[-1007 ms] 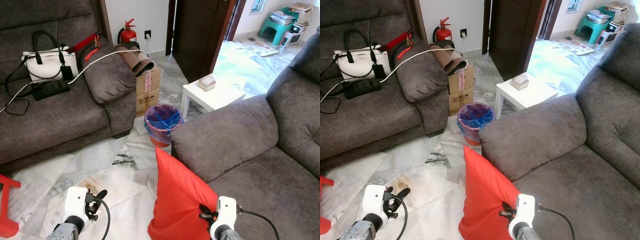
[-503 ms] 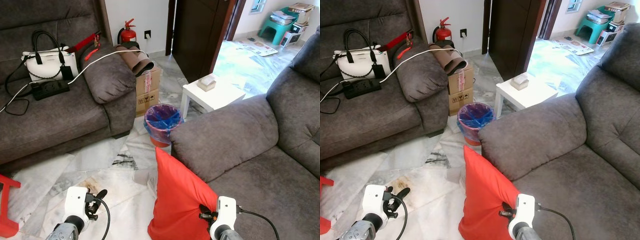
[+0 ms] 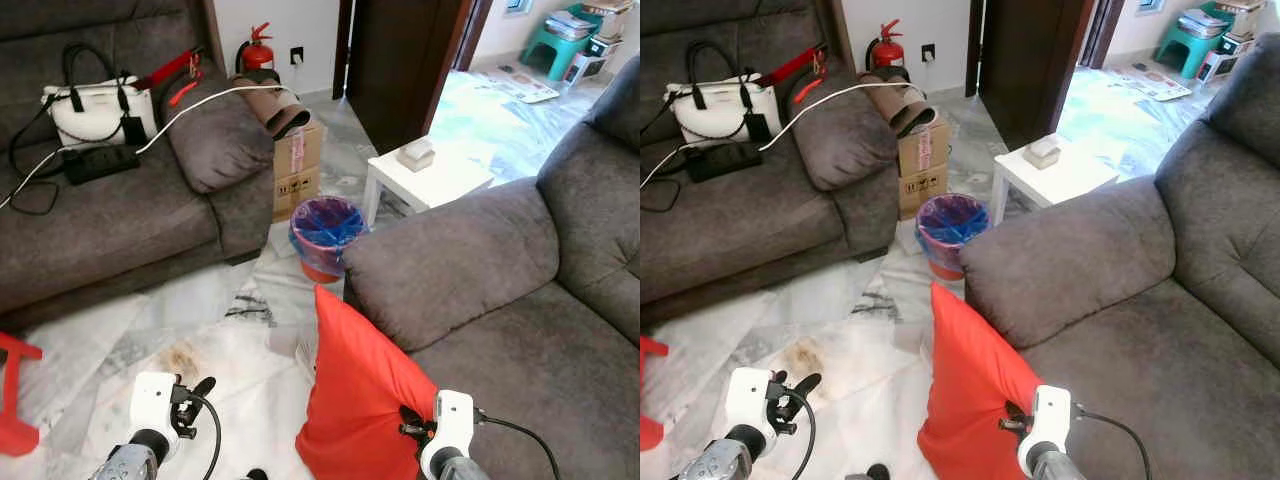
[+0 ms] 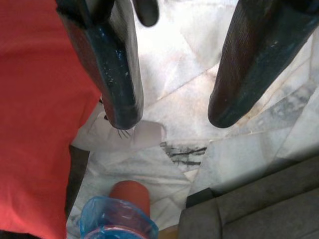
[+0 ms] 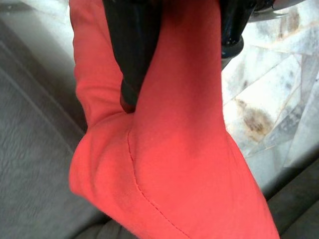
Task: Move the pillow to the sofa from floor
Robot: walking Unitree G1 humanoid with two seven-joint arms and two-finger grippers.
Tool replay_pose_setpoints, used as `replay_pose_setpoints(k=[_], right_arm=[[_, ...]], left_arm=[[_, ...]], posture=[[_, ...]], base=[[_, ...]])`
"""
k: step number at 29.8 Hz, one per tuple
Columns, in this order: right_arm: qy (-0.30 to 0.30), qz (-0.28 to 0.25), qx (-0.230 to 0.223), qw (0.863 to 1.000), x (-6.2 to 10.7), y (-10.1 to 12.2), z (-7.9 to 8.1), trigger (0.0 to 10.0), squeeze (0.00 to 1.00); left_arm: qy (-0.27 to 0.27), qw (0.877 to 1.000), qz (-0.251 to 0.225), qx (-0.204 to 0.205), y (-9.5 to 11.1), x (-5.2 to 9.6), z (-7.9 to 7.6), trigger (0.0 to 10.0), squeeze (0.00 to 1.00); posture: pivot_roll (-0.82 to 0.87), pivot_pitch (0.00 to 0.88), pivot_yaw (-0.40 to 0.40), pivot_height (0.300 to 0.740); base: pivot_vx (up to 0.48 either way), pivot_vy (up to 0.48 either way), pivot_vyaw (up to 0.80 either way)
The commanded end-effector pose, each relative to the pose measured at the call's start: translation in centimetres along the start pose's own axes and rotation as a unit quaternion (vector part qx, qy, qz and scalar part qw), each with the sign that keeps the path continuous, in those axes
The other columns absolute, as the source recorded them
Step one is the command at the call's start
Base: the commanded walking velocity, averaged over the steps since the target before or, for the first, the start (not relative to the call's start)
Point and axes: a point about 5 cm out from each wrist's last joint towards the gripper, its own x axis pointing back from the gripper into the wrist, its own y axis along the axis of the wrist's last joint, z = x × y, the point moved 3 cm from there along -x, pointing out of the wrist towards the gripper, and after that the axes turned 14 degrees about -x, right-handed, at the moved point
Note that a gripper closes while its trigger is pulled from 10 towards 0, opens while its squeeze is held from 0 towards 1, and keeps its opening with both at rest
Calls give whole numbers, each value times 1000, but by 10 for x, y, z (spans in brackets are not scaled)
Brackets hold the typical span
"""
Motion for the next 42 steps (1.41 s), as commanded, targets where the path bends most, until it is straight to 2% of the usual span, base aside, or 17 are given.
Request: replay_pose_setpoints(k=[1, 20, 32, 42], right_arm=[[13, -31, 5, 999, -1, 14, 3, 10000, 0], [13, -31, 7, 999, -1, 15, 3, 10000, 0], [5, -27, 5, 1000, -1, 15, -1, 10000, 0], [5, -23, 6, 1000, -1, 14, 0, 10000, 0]], left_arm=[[-1, 1000, 9, 6, -6, 4, -2, 10000, 0], [2, 1000, 8, 6, -6, 5, -2, 10000, 0], [4, 1000, 10, 4, -7, 5, -2, 10000, 0], [5, 1000, 12, 4, -7, 4, -2, 10000, 0]], posture=[[186, 145, -26, 740], [184, 146, -30, 740], [180, 142, -31, 740], [182, 141, -30, 740]], base=[[-307, 0, 0], [-298, 0, 0], [0, 0, 0], [0, 0, -800]])
